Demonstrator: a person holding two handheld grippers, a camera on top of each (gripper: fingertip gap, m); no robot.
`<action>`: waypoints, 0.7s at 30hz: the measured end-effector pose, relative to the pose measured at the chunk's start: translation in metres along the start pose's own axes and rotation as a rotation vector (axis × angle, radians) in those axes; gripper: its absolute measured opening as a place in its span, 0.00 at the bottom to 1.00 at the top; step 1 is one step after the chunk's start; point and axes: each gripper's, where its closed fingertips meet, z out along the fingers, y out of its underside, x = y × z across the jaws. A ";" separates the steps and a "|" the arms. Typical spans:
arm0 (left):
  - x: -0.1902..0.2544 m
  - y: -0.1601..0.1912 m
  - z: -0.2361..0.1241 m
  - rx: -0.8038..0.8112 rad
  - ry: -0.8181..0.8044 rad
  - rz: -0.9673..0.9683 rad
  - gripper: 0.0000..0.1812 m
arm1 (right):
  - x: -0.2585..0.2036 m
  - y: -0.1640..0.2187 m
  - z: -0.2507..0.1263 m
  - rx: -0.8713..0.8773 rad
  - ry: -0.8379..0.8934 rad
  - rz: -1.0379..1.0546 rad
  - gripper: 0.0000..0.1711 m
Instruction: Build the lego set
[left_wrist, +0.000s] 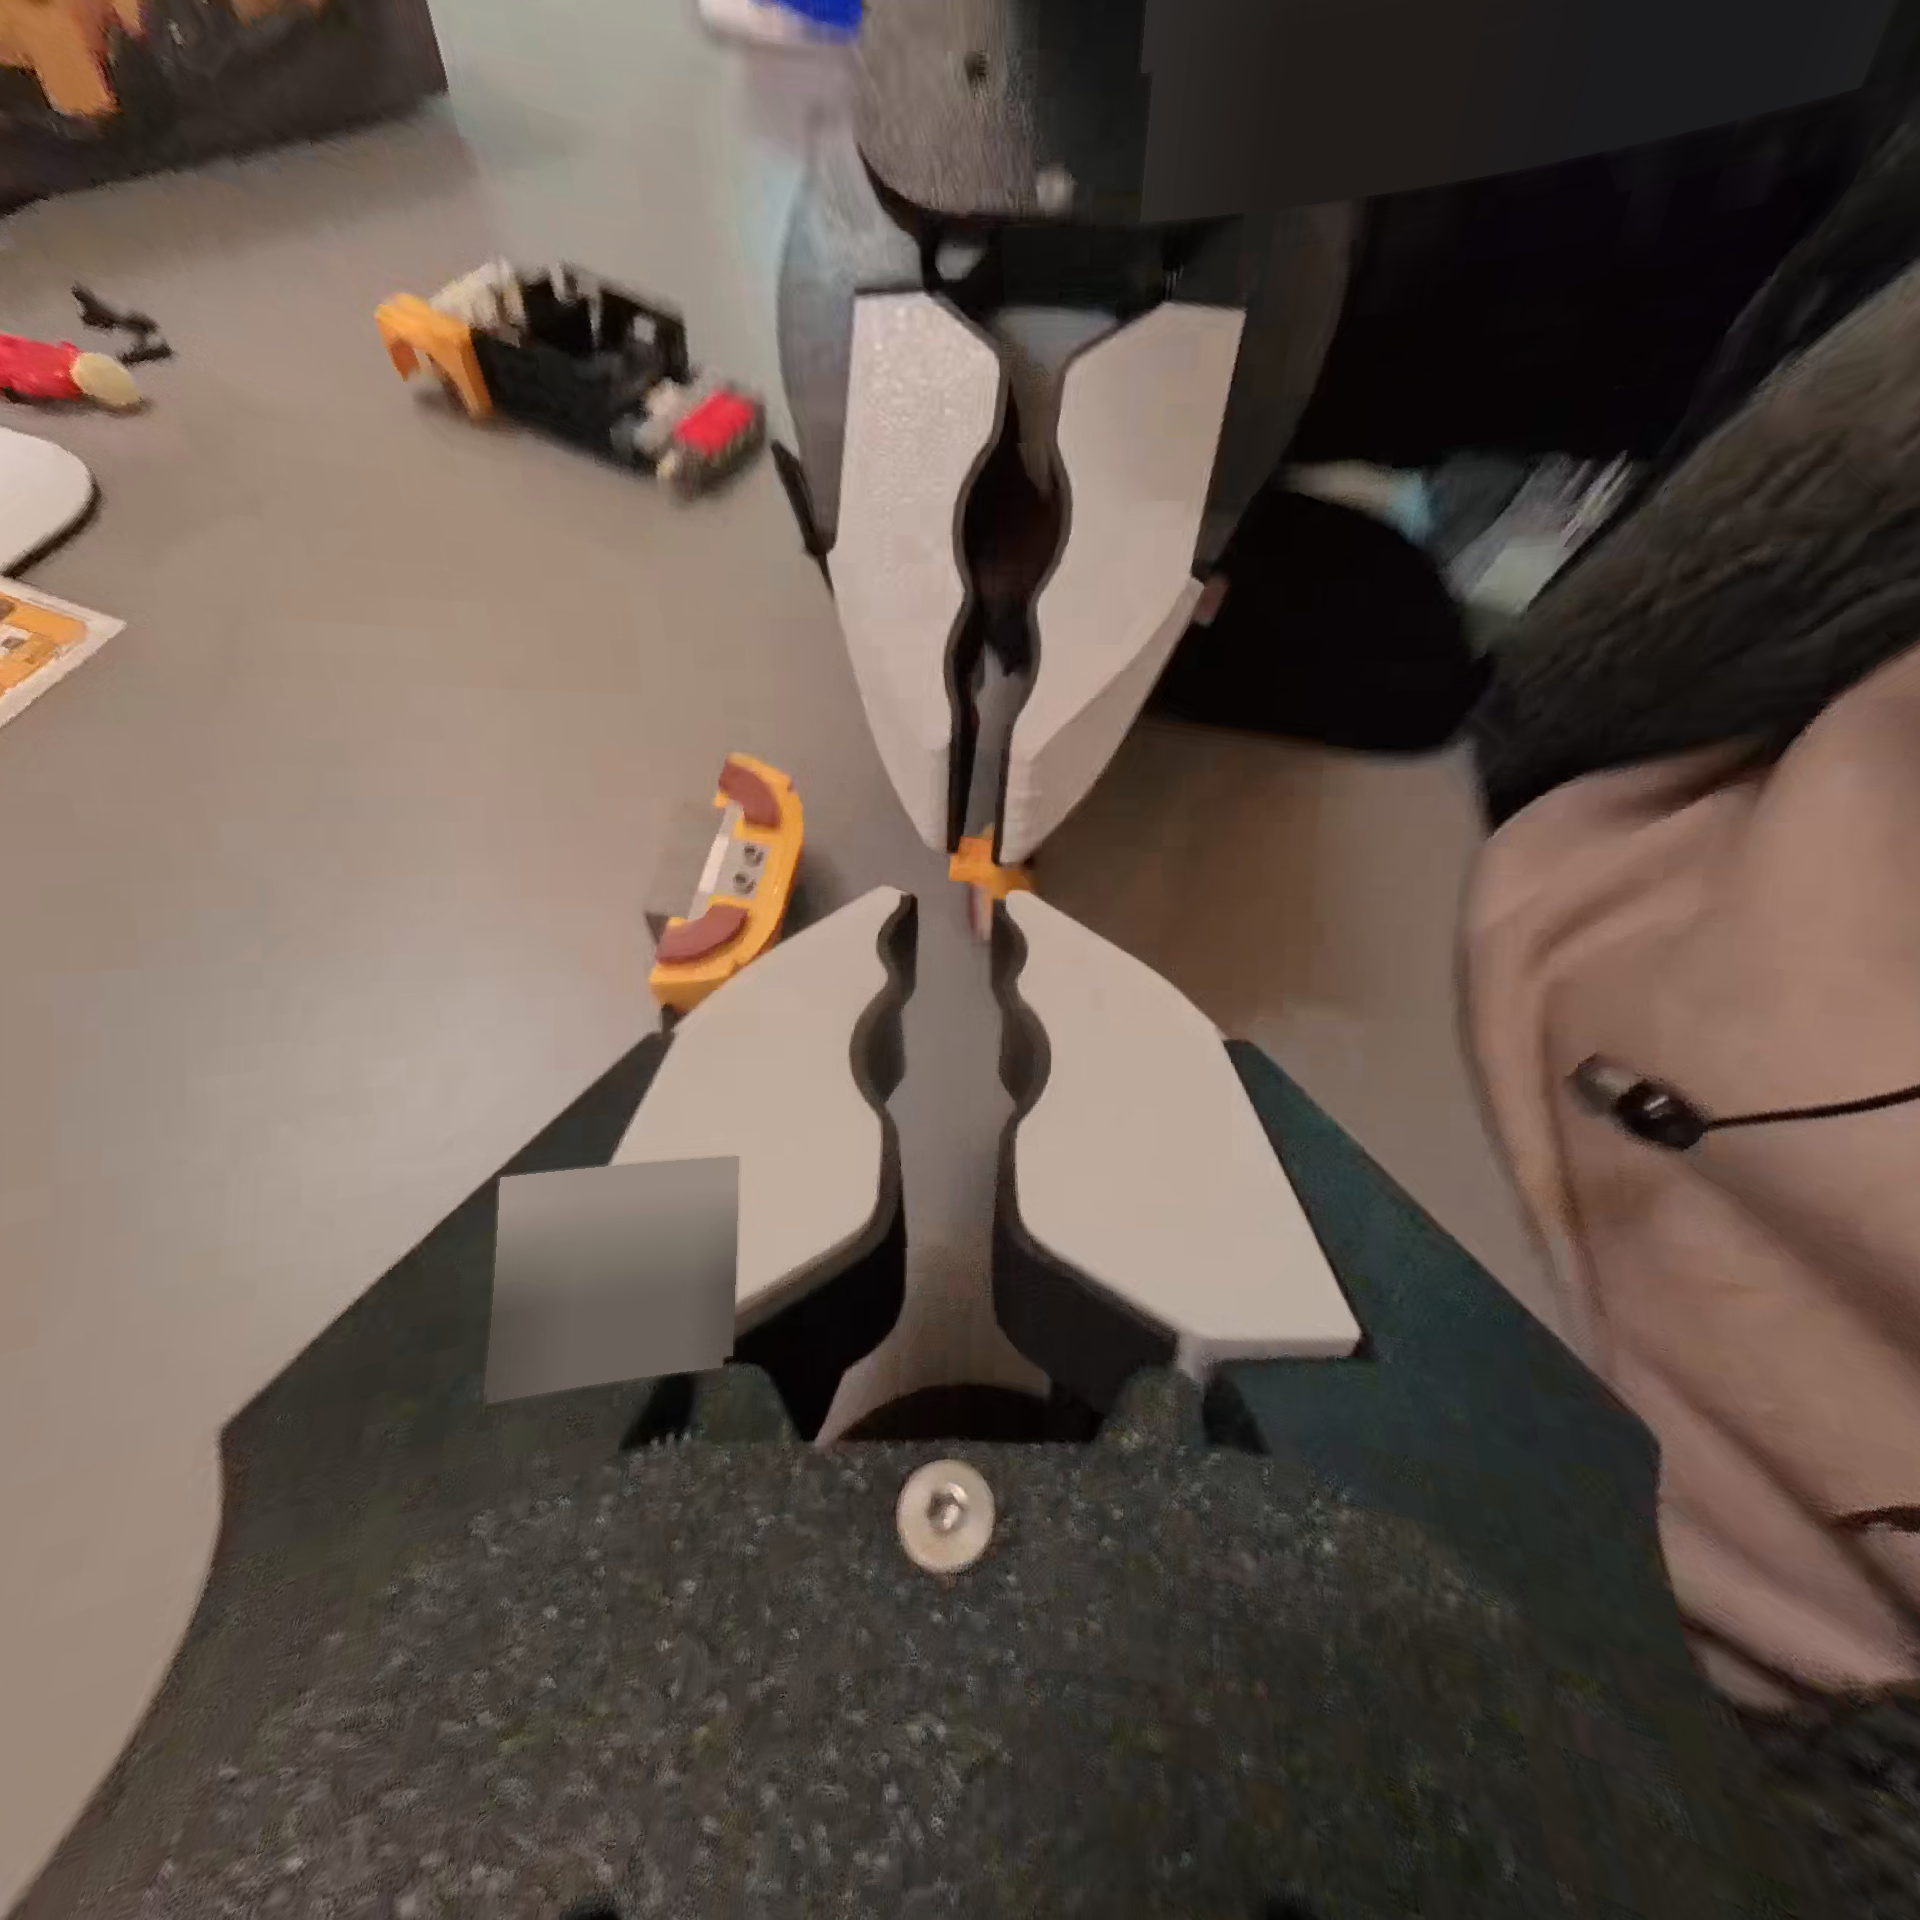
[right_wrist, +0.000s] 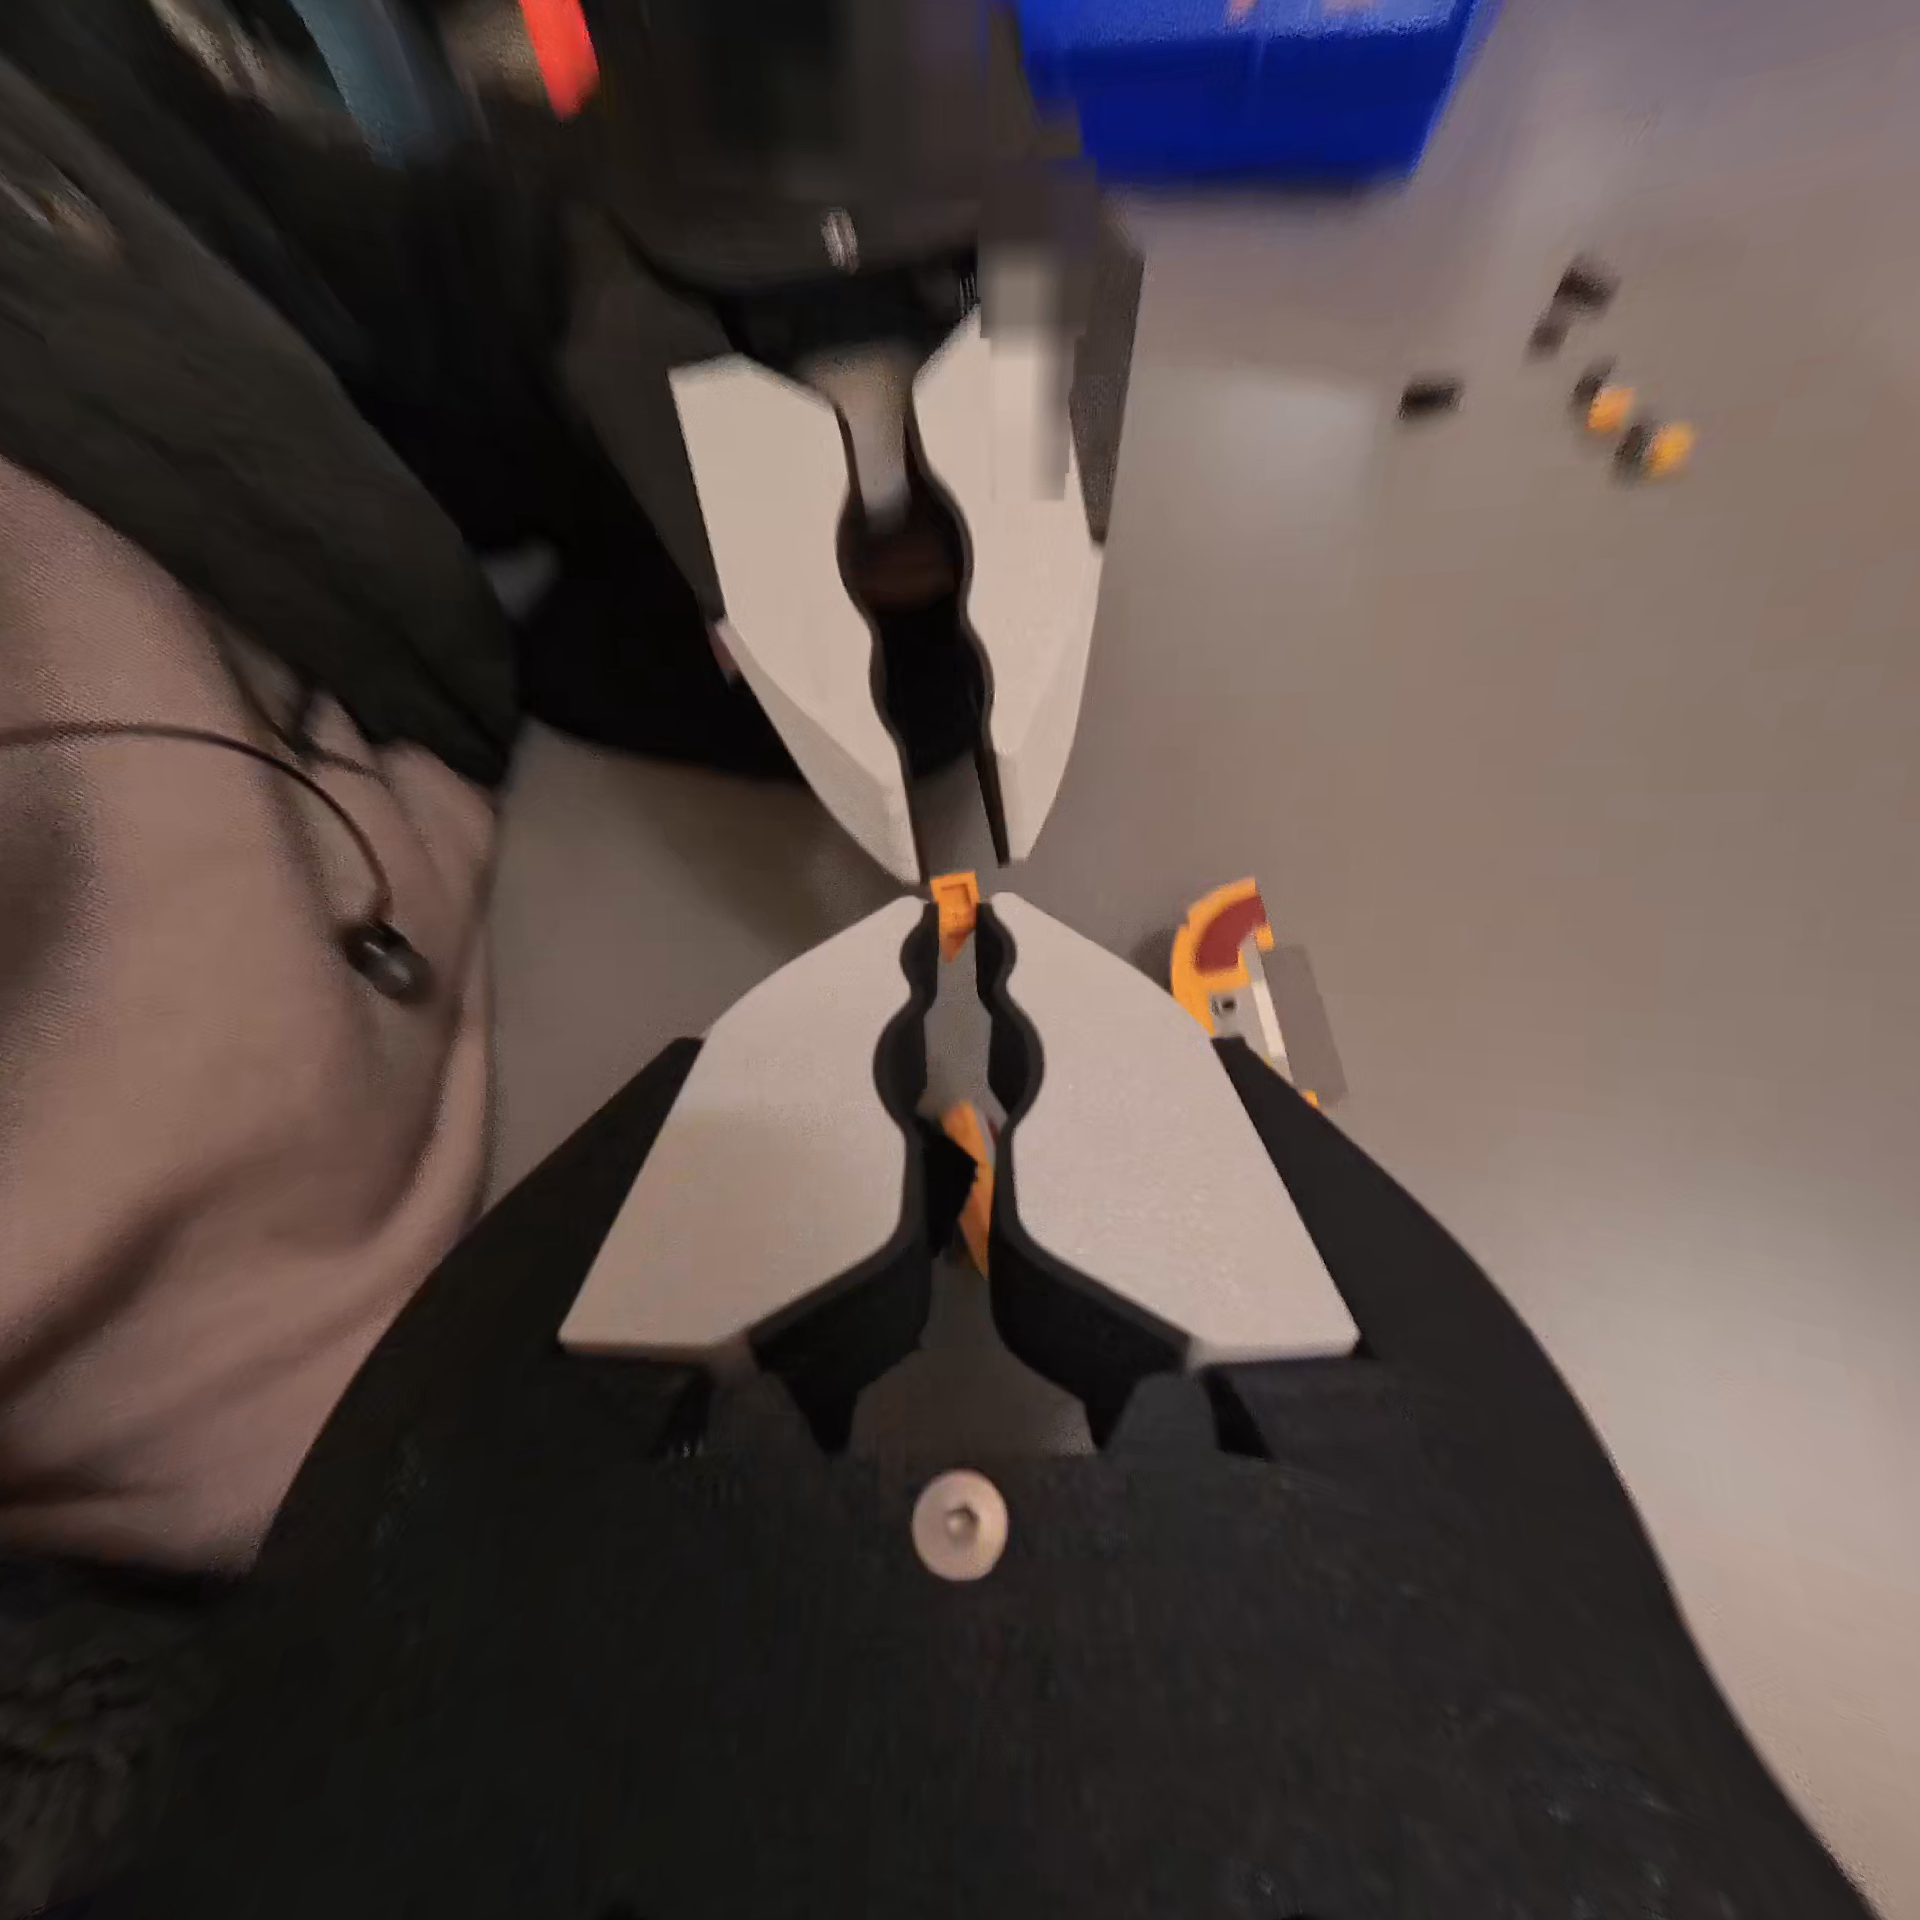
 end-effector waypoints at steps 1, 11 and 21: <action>0.005 -0.009 -0.003 0.064 0.029 -0.034 0.08 | -0.004 -0.012 -0.007 0.110 -0.006 0.011 0.04; 0.054 -0.081 -0.027 0.518 0.218 -0.175 0.06 | -0.049 -0.076 -0.052 0.701 -0.050 0.059 0.04; 0.083 -0.094 -0.041 0.595 0.217 -0.139 0.02 | -0.081 -0.084 -0.062 0.796 -0.061 0.021 0.04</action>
